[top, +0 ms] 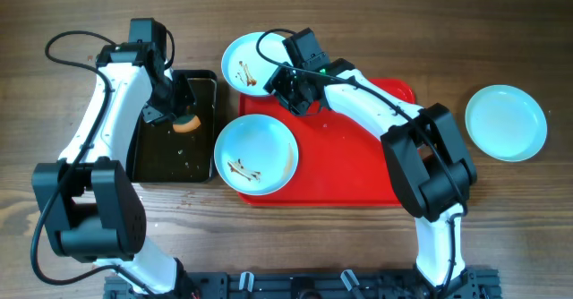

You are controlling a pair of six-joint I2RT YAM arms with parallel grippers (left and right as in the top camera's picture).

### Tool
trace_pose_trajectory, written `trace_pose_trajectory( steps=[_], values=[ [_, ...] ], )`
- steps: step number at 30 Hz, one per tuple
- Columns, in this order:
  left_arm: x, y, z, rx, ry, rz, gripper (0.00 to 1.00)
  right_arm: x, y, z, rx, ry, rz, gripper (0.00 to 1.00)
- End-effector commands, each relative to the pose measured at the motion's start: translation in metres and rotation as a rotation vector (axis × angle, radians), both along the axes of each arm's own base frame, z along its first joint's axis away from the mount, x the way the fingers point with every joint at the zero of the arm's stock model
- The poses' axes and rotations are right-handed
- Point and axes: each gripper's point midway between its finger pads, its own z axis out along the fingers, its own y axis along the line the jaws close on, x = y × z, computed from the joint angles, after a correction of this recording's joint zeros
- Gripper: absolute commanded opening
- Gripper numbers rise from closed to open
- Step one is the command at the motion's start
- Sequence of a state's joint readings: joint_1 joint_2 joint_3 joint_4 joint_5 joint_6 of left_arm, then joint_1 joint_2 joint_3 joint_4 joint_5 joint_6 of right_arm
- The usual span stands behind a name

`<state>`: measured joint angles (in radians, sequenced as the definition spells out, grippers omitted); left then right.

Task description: Clean dirty plates on tray and stack at the side

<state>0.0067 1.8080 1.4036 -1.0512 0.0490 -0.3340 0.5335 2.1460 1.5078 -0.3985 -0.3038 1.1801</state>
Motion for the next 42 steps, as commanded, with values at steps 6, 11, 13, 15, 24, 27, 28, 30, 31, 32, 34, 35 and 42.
trace_pose_trajectory(
  steps=[6,11,13,15,24,27,28,30,31,32,34,35,42],
  values=[
    [0.004,-0.004,0.013,-0.013,-0.04,-0.018,0.04,0.002,-0.016,-0.021,-0.074,0.031,-0.099,0.38],
    [0.004,-0.005,0.013,-0.02,-0.04,-0.019,0.04,0.005,-0.021,-0.022,-0.094,0.023,-0.127,0.18],
    [0.004,-0.005,0.013,-0.02,-0.04,-0.019,0.04,0.005,-0.021,-0.022,-0.099,0.021,-0.13,0.05],
    [0.004,-0.005,0.013,-0.02,-0.04,-0.019,0.04,0.003,-0.023,-0.023,-0.107,0.033,-0.13,0.04],
    [0.004,-0.005,0.013,-0.02,-0.04,-0.019,0.04,-0.008,-0.054,-0.036,-0.243,0.059,-0.076,0.05],
    [0.004,-0.005,0.013,-0.02,-0.04,-0.019,0.04,-0.008,-0.091,-0.035,-0.353,0.063,-0.056,0.05],
    [0.004,-0.005,0.013,-0.02,-0.04,-0.019,0.04,-0.007,-0.101,-0.031,-0.382,0.06,-0.051,0.05],
    [0.004,-0.005,0.013,-0.02,-0.041,-0.019,0.04,-0.004,-0.121,-0.016,-0.437,0.029,-0.044,0.05],
    [0.004,-0.005,0.013,-0.02,-0.041,-0.019,0.04,-0.002,-0.134,0.0,-0.467,0.006,-0.063,0.05],
    [0.004,-0.005,0.013,-0.02,-0.041,-0.019,0.04,-0.001,-0.143,0.009,-0.481,-0.001,-0.081,0.05],
    [0.004,-0.005,0.013,-0.019,-0.041,-0.019,0.04,-0.005,-0.165,0.031,-0.502,0.0,-0.123,0.05],
    [0.004,-0.005,0.013,-0.019,-0.041,-0.019,0.04,-0.012,-0.176,0.037,-0.516,0.03,-0.134,0.05],
    [0.003,0.009,-0.007,0.068,-0.052,-0.072,0.04,-0.077,-0.223,0.017,-0.704,0.258,-0.014,0.04]
  ],
)
